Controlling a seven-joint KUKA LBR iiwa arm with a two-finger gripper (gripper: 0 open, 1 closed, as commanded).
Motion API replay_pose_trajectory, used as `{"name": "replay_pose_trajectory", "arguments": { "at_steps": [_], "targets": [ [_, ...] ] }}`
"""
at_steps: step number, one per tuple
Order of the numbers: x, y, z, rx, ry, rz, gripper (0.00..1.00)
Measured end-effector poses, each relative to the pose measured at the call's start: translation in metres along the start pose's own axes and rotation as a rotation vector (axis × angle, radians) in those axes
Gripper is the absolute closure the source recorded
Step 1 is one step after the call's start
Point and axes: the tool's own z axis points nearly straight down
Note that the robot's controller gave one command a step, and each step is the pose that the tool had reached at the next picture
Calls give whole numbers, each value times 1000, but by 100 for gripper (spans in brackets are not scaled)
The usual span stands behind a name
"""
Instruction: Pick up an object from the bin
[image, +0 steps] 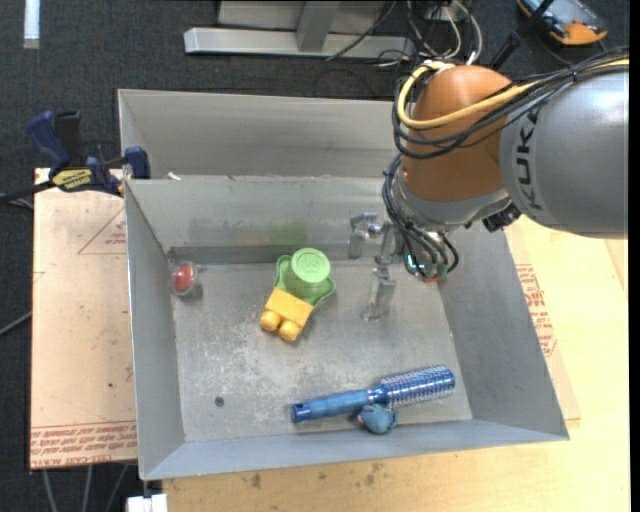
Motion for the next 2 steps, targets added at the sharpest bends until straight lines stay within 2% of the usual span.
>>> {"name": "replay_pose_trajectory", "arguments": {
  "at_steps": [1,2],
  "targets": [
    [53,4,91,0,4,-106,0],
    [120,13,126,2,-31,-266,0]
  ]
}}
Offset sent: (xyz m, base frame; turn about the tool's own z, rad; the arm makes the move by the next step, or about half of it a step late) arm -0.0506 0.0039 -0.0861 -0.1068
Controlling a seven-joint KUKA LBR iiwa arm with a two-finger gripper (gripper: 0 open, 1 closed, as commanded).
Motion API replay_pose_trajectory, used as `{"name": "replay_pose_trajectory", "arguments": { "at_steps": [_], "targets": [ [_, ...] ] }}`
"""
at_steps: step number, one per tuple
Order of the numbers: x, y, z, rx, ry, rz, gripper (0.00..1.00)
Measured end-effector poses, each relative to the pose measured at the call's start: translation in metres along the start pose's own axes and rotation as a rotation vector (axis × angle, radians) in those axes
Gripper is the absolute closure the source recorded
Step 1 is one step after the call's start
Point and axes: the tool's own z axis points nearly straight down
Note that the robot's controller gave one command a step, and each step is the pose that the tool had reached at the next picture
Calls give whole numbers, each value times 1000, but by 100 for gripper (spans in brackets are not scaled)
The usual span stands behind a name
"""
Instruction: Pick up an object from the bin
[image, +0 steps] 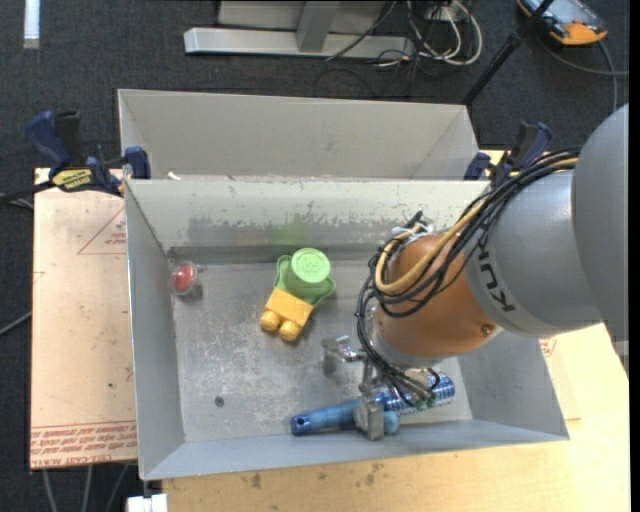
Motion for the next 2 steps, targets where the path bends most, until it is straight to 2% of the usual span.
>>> {"name": "replay_pose_trajectory", "arguments": {
  "at_steps": [1,2],
  "targets": [
    [4,1,2,-3,17,1,100],
    [1,-22,-79,-2,18,-13,100]
  ]
}}
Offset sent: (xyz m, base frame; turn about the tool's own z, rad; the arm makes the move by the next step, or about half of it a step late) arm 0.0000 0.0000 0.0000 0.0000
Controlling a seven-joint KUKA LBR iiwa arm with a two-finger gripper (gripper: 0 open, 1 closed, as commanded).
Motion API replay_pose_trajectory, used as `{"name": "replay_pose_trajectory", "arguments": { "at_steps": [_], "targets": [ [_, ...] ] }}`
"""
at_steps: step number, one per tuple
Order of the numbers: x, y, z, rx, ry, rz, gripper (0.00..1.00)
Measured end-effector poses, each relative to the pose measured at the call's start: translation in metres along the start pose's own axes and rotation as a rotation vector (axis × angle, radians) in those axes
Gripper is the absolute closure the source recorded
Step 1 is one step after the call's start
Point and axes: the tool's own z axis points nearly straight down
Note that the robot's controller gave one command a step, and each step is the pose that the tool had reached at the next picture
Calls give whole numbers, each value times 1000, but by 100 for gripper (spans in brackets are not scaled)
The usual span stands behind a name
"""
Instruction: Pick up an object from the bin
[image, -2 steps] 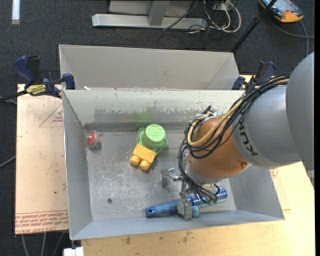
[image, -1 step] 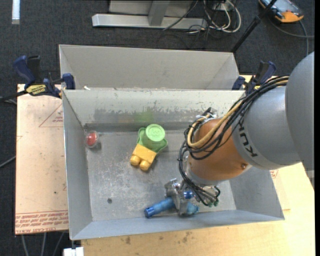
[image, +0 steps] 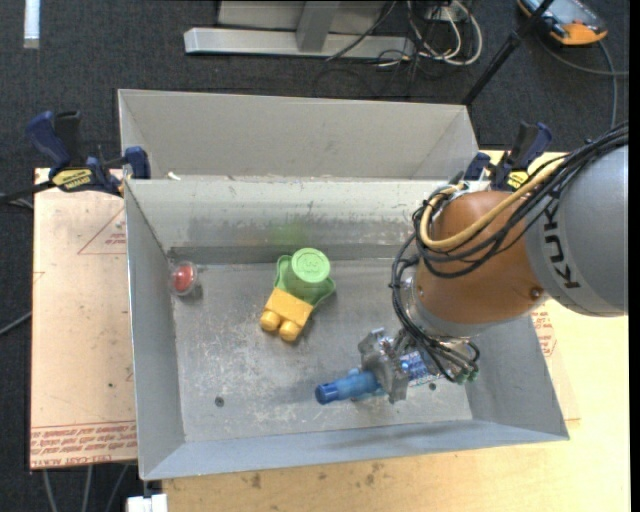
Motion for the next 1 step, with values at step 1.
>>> {"name": "replay_pose_trajectory", "arguments": {
  "at_steps": [1],
  "targets": [
    [-27,-12,-109,0,-2,-32,100]
  ]
}}
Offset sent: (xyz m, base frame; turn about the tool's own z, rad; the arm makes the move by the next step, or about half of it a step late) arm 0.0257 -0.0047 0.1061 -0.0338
